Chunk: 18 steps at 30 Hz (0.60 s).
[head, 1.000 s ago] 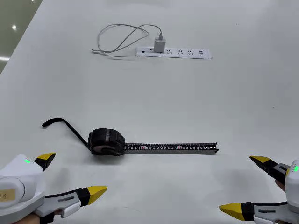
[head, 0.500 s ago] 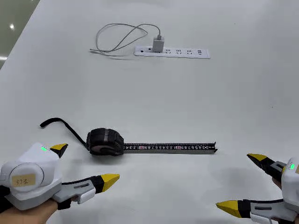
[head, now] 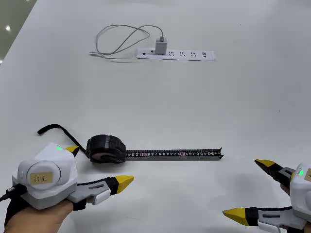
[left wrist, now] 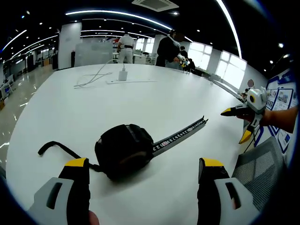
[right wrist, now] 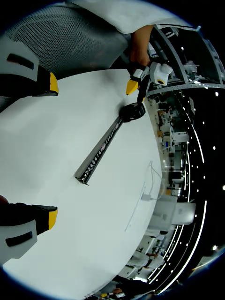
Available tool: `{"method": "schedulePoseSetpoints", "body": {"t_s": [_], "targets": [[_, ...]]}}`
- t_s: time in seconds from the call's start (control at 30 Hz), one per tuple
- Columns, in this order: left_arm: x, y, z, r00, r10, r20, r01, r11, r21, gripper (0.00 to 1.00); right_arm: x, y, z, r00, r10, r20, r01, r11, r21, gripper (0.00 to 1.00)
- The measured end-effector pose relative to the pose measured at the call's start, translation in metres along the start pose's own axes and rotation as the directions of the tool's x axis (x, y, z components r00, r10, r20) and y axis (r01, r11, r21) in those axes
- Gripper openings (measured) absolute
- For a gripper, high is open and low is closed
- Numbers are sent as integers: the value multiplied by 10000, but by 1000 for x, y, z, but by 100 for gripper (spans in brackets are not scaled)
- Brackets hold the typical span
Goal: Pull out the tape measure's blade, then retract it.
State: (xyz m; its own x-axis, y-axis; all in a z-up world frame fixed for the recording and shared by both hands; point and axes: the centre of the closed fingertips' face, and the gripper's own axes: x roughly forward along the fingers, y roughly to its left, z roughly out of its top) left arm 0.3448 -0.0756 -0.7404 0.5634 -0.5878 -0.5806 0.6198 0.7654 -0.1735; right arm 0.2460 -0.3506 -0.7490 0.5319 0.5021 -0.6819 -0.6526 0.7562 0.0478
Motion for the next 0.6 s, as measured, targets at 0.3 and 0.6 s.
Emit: {"method": "schedulePoseSetpoints", "body": {"t_s": [0.3,0.6], "targets": [[7,-10,-1,9998,-201,-86,201,9998,92,95,0,0,-3,10000,-15,-27,15,10000,64,94],[10,-11,1,9997,173,147,-171,9997,-154,96,1,0,-2,9999,97,-50,-98,10000,-17,92]]}}
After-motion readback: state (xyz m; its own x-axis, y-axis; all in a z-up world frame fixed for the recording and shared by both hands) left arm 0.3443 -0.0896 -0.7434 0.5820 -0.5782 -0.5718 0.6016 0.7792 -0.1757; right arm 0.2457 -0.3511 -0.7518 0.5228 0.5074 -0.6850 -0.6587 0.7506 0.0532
